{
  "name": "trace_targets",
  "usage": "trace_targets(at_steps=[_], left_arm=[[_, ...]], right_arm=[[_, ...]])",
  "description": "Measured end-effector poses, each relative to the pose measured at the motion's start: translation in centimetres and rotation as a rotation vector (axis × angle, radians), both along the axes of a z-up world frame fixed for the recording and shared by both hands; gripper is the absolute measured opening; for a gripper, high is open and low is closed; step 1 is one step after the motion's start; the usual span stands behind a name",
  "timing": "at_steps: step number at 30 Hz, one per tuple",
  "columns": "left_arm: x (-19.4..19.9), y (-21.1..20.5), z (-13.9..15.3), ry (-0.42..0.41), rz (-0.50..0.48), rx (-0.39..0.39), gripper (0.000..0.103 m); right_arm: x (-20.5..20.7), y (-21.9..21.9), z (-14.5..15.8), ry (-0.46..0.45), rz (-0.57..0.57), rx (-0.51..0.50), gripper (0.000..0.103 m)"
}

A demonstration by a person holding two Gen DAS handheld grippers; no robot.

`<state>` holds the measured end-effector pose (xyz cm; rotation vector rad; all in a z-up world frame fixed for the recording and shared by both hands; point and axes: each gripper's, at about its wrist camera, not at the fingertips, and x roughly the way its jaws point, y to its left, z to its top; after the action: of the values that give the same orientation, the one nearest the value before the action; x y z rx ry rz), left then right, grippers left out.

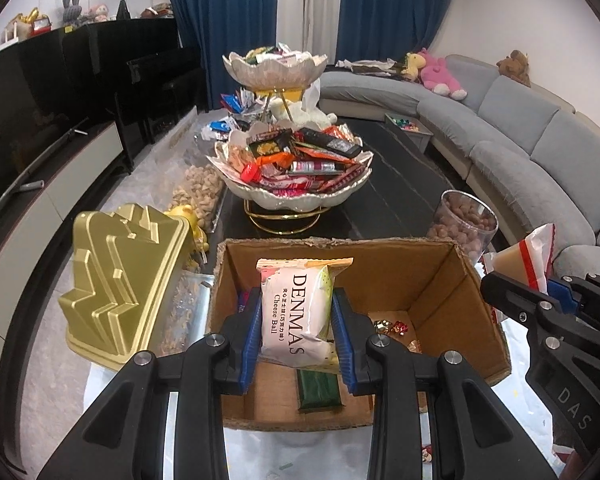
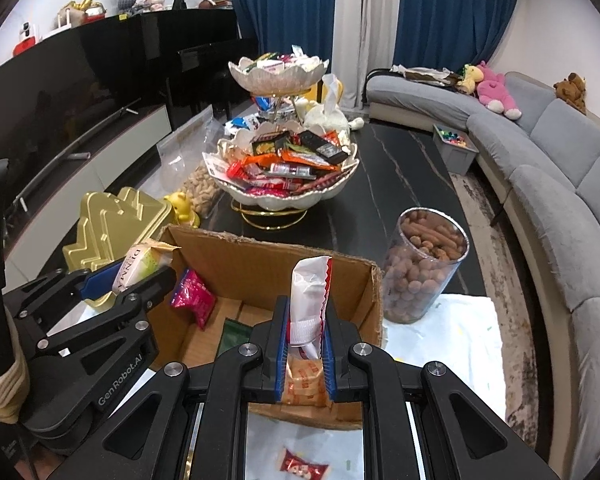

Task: Organize snacks
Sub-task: 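Lower both tools into the box and open them to drop the snacks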

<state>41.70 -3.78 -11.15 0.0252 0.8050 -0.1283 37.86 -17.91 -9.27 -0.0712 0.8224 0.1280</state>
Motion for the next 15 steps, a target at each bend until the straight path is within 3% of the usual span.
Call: trace_targets(at_steps=[8,10,12,15], left_arm=[[0.5,0.0,-0.8,0.027,-0.003,-0.018,0.035],[0.4,0.0,-0.7,0.025,0.000,-0.017,0.042],[0.2,0.2,-0.3,0.015,0.006,-0.015,0.057],[0.0,0.5,0.3,0.002,0.016,-0.016,0.065]], right_arm=[[0.8,0.1,-0.6,0.010,0.014,-0.009,0.018],[0.7,0.0,-0.3,0.001,0.013,-0.019,0.031],[0.5,0.0,0.1,-0.016,0.004,-0.032,0.046],[0.0,-0.1,0.8,-0.042,-0.014,-0.050,0.064]])
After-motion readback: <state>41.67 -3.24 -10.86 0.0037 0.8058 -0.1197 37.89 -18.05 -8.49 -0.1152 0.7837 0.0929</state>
